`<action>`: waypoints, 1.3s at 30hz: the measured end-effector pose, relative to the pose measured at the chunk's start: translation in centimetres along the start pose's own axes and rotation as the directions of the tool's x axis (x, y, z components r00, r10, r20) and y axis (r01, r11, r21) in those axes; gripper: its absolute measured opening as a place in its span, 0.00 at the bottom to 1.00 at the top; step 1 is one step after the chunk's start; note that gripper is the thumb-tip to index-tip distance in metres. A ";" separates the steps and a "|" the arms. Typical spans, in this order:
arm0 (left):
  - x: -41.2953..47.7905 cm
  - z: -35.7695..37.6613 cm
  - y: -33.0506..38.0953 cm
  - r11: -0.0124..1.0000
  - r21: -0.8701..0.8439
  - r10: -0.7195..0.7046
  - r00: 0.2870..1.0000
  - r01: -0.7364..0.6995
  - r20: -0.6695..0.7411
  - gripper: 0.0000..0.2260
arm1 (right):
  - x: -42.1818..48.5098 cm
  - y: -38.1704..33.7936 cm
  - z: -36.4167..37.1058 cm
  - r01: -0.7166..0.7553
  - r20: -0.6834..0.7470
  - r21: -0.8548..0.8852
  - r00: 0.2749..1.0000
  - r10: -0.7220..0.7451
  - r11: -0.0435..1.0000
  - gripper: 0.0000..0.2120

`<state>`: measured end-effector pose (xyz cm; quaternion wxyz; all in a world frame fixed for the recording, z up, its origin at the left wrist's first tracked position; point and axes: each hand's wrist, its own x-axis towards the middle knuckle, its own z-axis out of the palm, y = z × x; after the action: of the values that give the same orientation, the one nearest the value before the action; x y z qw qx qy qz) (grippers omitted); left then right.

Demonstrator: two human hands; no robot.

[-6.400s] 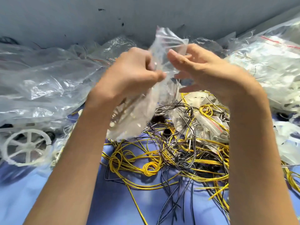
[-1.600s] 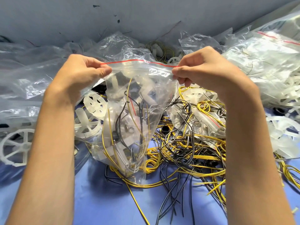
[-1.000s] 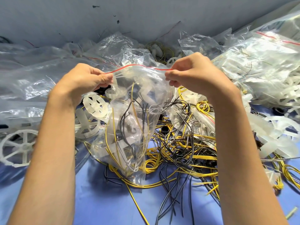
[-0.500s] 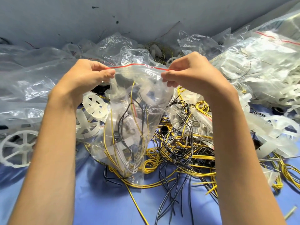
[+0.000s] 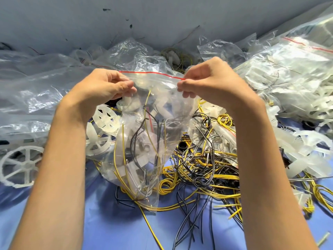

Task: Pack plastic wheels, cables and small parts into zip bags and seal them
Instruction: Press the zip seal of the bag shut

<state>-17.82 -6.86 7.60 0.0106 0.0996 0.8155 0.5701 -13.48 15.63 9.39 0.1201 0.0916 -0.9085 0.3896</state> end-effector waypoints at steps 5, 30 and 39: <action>-0.2 0.0 0.1 0.996 -0.085 0.042 0.998 -0.038 0.044 0.07 | -0.4 -0.7 -0.7 0.061 -0.024 0.033 0.998 -0.061 0.998 0.05; -0.9 0.7 1.9 0.953 -0.162 0.273 0.957 -0.256 0.099 0.08 | -1.0 -1.5 -1.0 0.174 0.094 0.077 0.979 -0.180 0.982 0.06; -1.3 1.3 2.4 0.950 -0.151 0.290 0.952 -0.273 0.100 0.08 | -1.2 -1.7 -0.8 0.201 0.073 0.101 0.975 -0.209 0.974 0.07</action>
<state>-16.04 -5.04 9.27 -0.0148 0.2483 0.7500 0.6129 -11.80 15.12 10.80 0.1175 0.2065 -0.8793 0.4127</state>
